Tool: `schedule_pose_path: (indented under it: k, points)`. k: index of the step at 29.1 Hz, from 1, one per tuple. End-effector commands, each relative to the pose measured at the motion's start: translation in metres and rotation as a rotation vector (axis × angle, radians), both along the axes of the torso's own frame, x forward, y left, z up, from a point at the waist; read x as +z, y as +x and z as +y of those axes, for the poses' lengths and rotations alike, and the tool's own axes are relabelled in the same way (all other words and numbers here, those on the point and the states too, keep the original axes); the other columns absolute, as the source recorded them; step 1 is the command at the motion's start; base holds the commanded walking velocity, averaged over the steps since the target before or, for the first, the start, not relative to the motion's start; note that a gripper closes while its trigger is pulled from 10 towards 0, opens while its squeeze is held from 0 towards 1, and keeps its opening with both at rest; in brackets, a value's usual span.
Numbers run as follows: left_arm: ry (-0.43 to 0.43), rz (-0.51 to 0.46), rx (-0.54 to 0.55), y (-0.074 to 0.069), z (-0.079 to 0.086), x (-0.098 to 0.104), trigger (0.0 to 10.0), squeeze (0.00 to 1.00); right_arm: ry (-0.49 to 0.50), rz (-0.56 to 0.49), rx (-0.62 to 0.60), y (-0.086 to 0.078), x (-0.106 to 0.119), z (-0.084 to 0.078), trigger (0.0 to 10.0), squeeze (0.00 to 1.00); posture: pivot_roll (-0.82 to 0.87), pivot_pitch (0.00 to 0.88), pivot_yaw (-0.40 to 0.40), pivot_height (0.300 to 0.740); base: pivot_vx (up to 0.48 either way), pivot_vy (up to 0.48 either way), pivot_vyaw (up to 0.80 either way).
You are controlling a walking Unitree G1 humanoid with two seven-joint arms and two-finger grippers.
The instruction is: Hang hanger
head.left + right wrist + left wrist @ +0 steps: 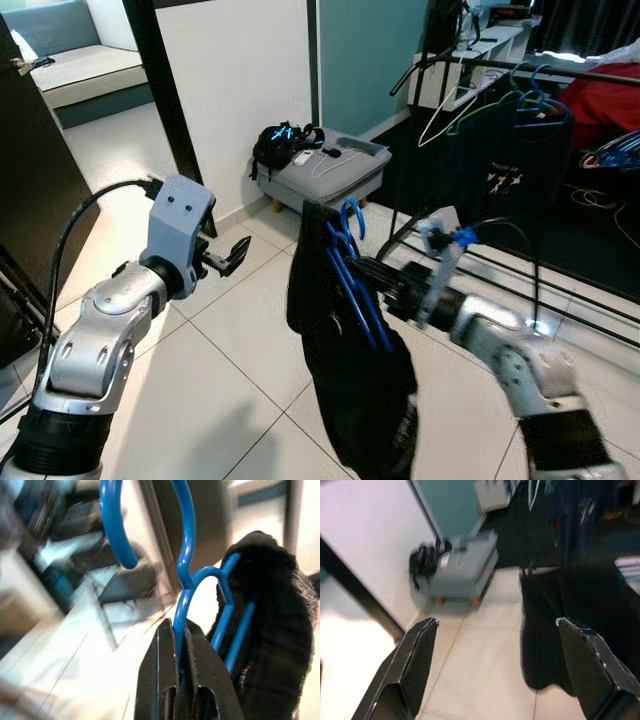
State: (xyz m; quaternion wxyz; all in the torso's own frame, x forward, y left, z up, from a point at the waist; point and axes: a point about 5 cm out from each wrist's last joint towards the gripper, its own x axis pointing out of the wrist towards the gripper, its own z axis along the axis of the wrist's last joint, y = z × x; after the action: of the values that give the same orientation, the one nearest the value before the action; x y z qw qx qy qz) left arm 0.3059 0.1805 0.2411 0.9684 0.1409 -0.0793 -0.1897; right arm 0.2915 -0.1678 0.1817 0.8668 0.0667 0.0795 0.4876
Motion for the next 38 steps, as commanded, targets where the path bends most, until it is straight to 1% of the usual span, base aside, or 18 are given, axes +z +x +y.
schedule_pose_path:
  k: [1, 2, 3, 4, 5, 6, 7, 8, 9, 11, 13, 15, 16, 18, 19, 21, 23, 38]
  points:
    - [0.006, -0.087, -0.066, -0.004, 0.002, 0.02, 10.0, 1.0, -0.025, 0.027, 0.2, -0.018, 0.004, -0.001, 10.0, 0.0, -0.03, 0.0, 0.027, 0.74, 0.0, 0.0, 0.0]
    - [0.006, -0.087, -0.066, -0.004, 0.002, 0.02, 10.0, 1.0, -0.025, 0.027, 0.2, -0.018, 0.004, -0.001, 10.0, 0.0, -0.03, 0.0, 0.027, 0.74, 0.0, 0.0, 0.0]
    - [0.017, -0.107, -0.114, -0.005, -0.002, 0.025, 10.0, 1.0, -0.057, 0.056, 0.276, -0.024, 0.004, -0.007, 10.0, 0.0, -0.03, 0.0, 0.027, 0.74, 0.0, 0.0, 0.0]
    - [0.023, -0.114, -0.16, -0.006, -0.006, 0.026, 10.0, 0.87, -0.075, 0.075, 0.333, -0.028, 0.005, -0.011, 10.0, 0.0, -0.03, 0.0, 0.028, 0.74, 0.0, 0.0, 0.0]
    - [0.023, -0.114, -0.16, -0.006, -0.006, 0.026, 10.0, 0.87, -0.075, 0.075, 0.333, -0.028, 0.005, -0.011, 10.0, 0.0, -0.03, 0.0, 0.028, 0.74, 0.0, 0.0, 0.0]
    - [0.028, -0.123, -0.222, -0.009, -0.011, 0.028, 10.0, 0.6, -0.091, 0.087, 0.4, -0.032, 0.009, -0.017, 10.0, 0.0, -0.03, 0.0, 0.026, 0.74, 0.0, 0.0, 0.0]
    - [0.028, -0.123, -0.222, -0.009, -0.011, 0.028, 10.0, 0.6, -0.091, 0.087, 0.4, -0.032, 0.009, -0.017, 10.0, 0.0, -0.03, 0.0, 0.026, 0.74, 0.0, 0.0, 0.0]
    - [0.024, -0.128, -0.297, -0.013, -0.017, 0.029, 10.0, 0.07, -0.106, 0.094, 0.45, -0.034, 0.012, -0.021, 10.0, 0.0, -0.04, 0.0, 0.024, 0.74, 0.0, 0.0, 0.0]
    - [0.014, -0.127, -0.38, -0.018, -0.022, 0.03, 10.0, 0.0, -0.117, 0.101, 0.478, -0.035, 0.015, -0.025, 10.0, 0.0, -0.04, 0.0, 0.024, 0.74, 0.0, 0.0, 0.0]
    - [0.007, -0.126, -0.433, -0.021, -0.025, 0.03, 10.0, 0.0, -0.123, 0.104, 0.492, -0.035, 0.016, -0.027, 10.0, 0.0, -0.04, 0.0, 0.024, 0.74, 0.0, 0.0, 0.0]
    - [0.045, -0.106, -0.585, -0.033, -0.033, 0.029, 10.0, 0.0, -0.131, 0.11, 0.523, -0.034, 0.02, -0.029, 10.0, 0.0, -0.04, 0.0, 0.02, 0.74, 0.0, 0.0, 0.0]
    - [0.128, -0.03, -0.749, -0.046, -0.037, 0.021, 10.0, 0.0, -0.145, 0.11, 0.557, -0.033, 0.025, -0.031, 10.0, 0.0, -0.03, 0.0, 0.016, 0.74, 0.0, 0.0, 0.0]
    - [0.128, -0.03, -0.749, -0.046, -0.037, 0.021, 10.0, 0.0, -0.145, 0.11, 0.557, -0.033, 0.025, -0.031, 10.0, 0.0, -0.03, 0.0, 0.016, 0.74, 0.0, 0.0, 0.0]
    - [0.19, 0.066, -0.853, -0.055, -0.037, 0.01, 10.0, 0.0, -0.149, 0.105, 0.582, -0.032, 0.028, -0.03, 10.0, 0.0, -0.03, 0.0, 0.016, 0.74, 0.0, 0.0, 0.0]
    - [0.19, 0.066, -0.853, -0.055, -0.037, 0.01, 10.0, 0.0, -0.149, 0.105, 0.582, -0.032, 0.028, -0.03, 10.0, 0.0, -0.03, 0.0, 0.016, 0.74, 0.0, 0.0, 0.0]
    - [0.242, 0.156, -0.916, -0.062, -0.034, 0.0, 10.0, 0.0, -0.151, 0.1, 0.603, -0.032, 0.03, -0.029, 10.0, 0.0, -0.03, 0.0, 0.018, 0.74, 0.0, 0.0, 0.0]
    - [0.273, 0.216, -0.93, -0.063, -0.029, -0.006, 10.0, 0.0, -0.154, 0.096, 0.63, -0.033, 0.032, -0.028, 10.0, 0.0, -0.03, 0.0, 0.022, 0.74, 0.0, 0.0, 0.0]
    - [0.349, 0.279, -0.813, -0.047, -0.026, -0.024, 10.0, 0.0, -0.135, 0.058, 0.726, -0.042, 0.043, -0.019, 10.0, 0.0, -0.03, 0.0, 0.035, 0.74, 0.0, 0.0, 0.0]
